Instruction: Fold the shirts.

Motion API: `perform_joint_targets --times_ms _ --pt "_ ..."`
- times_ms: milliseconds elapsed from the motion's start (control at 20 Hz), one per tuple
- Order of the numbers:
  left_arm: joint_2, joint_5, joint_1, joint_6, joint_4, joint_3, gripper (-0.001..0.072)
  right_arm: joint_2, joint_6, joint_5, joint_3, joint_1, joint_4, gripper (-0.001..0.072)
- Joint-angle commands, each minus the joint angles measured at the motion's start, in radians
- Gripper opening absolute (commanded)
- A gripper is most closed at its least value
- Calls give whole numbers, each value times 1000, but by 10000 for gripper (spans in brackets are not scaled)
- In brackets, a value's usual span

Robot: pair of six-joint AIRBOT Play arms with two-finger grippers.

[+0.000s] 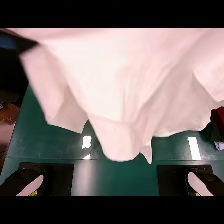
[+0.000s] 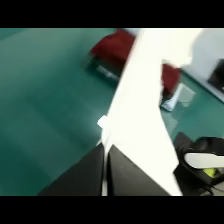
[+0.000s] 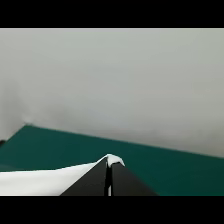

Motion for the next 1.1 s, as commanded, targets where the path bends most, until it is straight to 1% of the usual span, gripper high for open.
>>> perform_joint_targets --times_ms 0,50,150,250,300,400,500,650,700,750,800,850,900,950,1000,1050 --pt "-4 -16 2 -17 201 -318 24 -216 45 185 69 75 -10 13" --pt "-6 34 1 -11 214 -450 24 -307 53 226 76 109 -9 12" --pt "-28 155 2 32 222 -686 24 -486 54 272 76 166 -10 12" --pt "-88 319 2 89 266 -841 24 -657 54 243 76 220 -31 13" --pt "-130 410 2 95 305 -876 24 -726 54 207 76 243 -54 13" --pt "-234 569 3 92 358 -877 24 -840 54 98 76 286 -58 13" --pt "-325 689 3 93 359 -842 24 -912 54 -6 76 320 -57 15" --pt "-420 763 3 93 390 -748 27 -952 55 -102 76 348 -55 17" --pt "-435 776 3 92 413 -717 220 -953 54 -120 76 348 -49 24" --pt "-439 779 6 86 418 -692 482 -952 54 -134 77 347 -37 139" --pt "-438 768 14 87 419 -663 569 -952 54 -140 82 340 -14 355" --pt "-438 743 25 88 425 -631 569 -952 54 -126 96 328 13 469" --pt "-436 700 43 88 435 -594 569 -951 54 -93 120 313 40 467" --pt "-435 620 75 88 442 -546 569 -951 54 -34 152 294 67 457" --pt "-434 520 118 89 442 -494 569 -951 53 49 188 272 84 425" --pt "-432 428 167 99 441 -455 569 -949 51 153 221 249 82 425"
